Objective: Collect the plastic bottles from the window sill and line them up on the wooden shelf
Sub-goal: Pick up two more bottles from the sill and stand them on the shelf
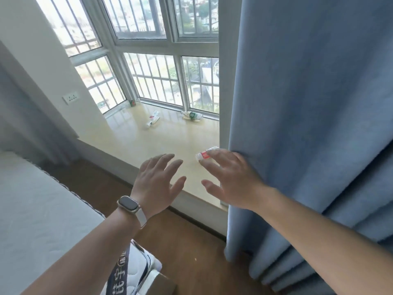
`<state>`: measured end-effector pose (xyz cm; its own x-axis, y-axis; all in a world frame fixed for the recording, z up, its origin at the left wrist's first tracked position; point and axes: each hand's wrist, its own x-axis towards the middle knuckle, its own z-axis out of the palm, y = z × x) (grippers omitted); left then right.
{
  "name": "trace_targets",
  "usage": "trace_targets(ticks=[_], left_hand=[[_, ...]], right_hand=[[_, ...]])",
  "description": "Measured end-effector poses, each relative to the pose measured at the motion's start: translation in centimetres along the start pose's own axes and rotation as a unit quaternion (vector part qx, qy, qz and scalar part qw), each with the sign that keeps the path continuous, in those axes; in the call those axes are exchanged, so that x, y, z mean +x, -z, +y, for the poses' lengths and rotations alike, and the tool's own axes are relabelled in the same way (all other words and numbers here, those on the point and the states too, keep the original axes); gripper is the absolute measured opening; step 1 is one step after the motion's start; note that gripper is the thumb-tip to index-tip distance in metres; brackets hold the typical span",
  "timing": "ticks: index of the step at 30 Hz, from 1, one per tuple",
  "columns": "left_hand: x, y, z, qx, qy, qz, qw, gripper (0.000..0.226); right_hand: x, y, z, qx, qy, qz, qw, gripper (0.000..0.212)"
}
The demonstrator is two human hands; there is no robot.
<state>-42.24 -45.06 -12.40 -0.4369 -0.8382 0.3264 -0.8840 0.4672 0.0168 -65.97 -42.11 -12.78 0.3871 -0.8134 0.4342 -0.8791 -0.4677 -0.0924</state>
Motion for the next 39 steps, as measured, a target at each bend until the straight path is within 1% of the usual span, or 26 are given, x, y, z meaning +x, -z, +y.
trace_targets(ticks=[3,6,13,16,19,22,28,33,39], left_hand=[[0.5,0.1,-0.4,0.011,0.045,-0.008,0.999,0.054],[0.4,0.5,-1.2,0.015,0.082,-0.007,0.997,0.053],[1.2,1.8,-5.9,0.04,0.129,0.01,0.991,0.048],[1.4,1.1,-8.6,0.039,0.135,0.013,0.99,0.048],[2.3,0.1,-11.8,0.025,0.153,0.023,0.988,0.048],[3.7,-0.9,-14.9,0.01,0.157,0.029,0.987,0.049],[7.3,-1.8,-23.6,0.003,0.155,0.072,0.985,0.046],[8.9,-2.9,-29.4,0.0,0.149,0.07,0.986,0.045],[9.9,-3.3,-34.4,0.002,0.149,0.06,0.987,0.046]], right_hand=[[2.1,-0.6,0.9,0.009,0.035,0.005,0.999,0.052],[3.9,-1.6,1.2,0.039,0.055,-0.014,0.998,0.053],[9.7,-3.4,0.8,0.051,0.093,-0.055,0.993,0.055],[12.7,-4.8,0.0,0.048,0.105,-0.089,0.989,0.059],[15.8,-6.3,-0.7,0.053,0.107,-0.101,0.988,0.06],[19.2,-7.9,-1.1,0.039,0.101,-0.121,0.987,0.062],[27.5,-10.7,-2.4,0.007,0.091,-0.122,0.988,0.062],[32.8,-13.3,-3.8,-0.021,0.099,-0.114,0.988,0.057],[37.3,-15.9,-5.9,-0.017,0.109,-0.125,0.986,0.059]])
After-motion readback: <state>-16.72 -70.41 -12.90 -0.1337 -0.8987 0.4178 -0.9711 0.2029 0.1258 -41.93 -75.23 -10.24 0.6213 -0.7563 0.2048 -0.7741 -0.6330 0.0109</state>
